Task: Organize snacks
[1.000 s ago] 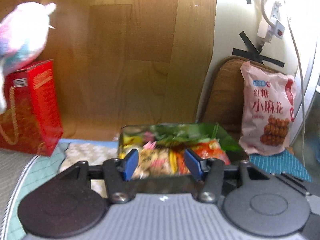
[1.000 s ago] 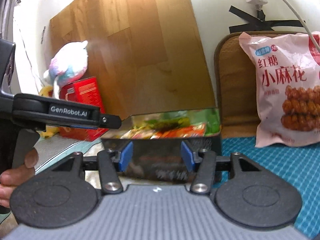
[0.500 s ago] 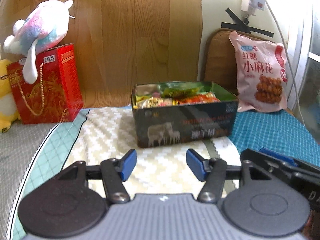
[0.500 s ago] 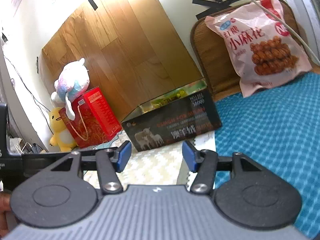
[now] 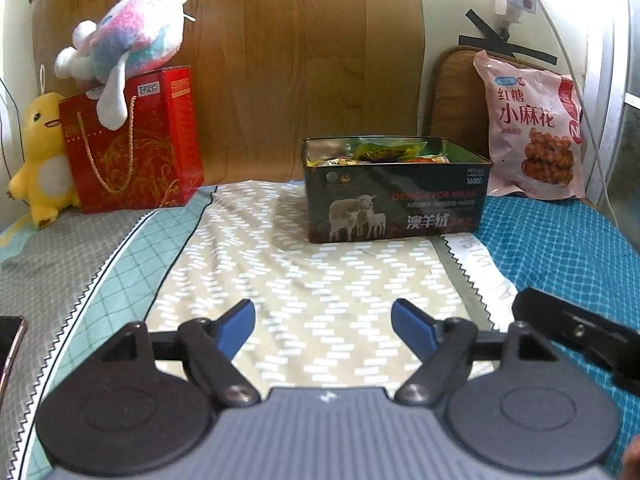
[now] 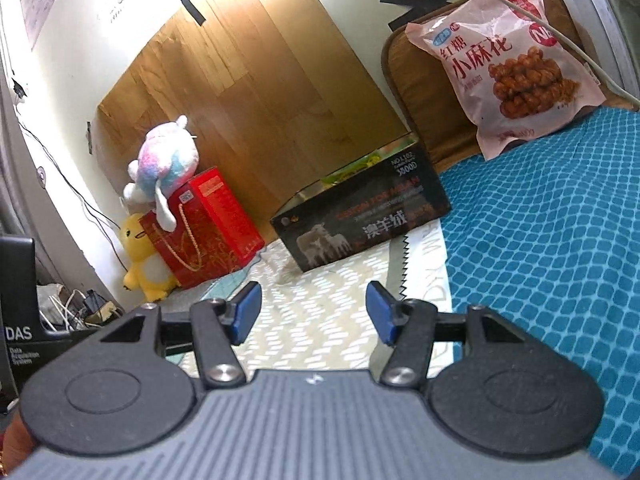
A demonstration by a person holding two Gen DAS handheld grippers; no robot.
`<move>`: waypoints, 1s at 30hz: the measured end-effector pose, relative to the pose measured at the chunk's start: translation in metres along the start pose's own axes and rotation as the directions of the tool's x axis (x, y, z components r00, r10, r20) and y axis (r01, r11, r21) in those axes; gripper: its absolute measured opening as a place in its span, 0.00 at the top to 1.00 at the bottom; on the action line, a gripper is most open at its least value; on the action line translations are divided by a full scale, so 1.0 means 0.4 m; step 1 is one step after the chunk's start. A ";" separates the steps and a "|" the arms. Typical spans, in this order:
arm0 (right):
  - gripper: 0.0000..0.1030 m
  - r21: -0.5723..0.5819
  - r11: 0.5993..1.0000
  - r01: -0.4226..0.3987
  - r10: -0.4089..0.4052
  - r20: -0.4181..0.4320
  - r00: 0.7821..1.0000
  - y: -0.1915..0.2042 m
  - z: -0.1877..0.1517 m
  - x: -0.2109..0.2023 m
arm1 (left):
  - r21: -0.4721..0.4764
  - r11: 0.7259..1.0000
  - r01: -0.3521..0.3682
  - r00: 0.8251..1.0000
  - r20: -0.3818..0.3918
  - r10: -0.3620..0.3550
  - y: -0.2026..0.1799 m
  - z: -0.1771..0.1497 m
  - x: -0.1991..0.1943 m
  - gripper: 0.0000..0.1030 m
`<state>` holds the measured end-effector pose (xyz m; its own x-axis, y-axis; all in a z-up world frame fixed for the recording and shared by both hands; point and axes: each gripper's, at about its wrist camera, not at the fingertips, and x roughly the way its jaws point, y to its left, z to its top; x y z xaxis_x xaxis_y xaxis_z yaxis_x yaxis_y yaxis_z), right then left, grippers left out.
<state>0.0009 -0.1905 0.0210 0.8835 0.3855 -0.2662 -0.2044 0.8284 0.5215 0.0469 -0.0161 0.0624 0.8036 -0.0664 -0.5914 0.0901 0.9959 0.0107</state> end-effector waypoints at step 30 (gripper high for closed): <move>0.19 0.072 0.996 -0.045 0.043 0.027 0.999 0.000 -0.024 -0.046 | 0.046 0.975 -0.216 0.976 0.001 0.216 -0.003 -0.036 -0.050 0.00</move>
<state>-0.0195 -0.1938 0.0182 0.8850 0.4097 -0.2211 -0.2132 0.7788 0.5900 0.0221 -0.0150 0.0626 0.8049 0.1502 -0.5741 -0.0585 0.9828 0.1751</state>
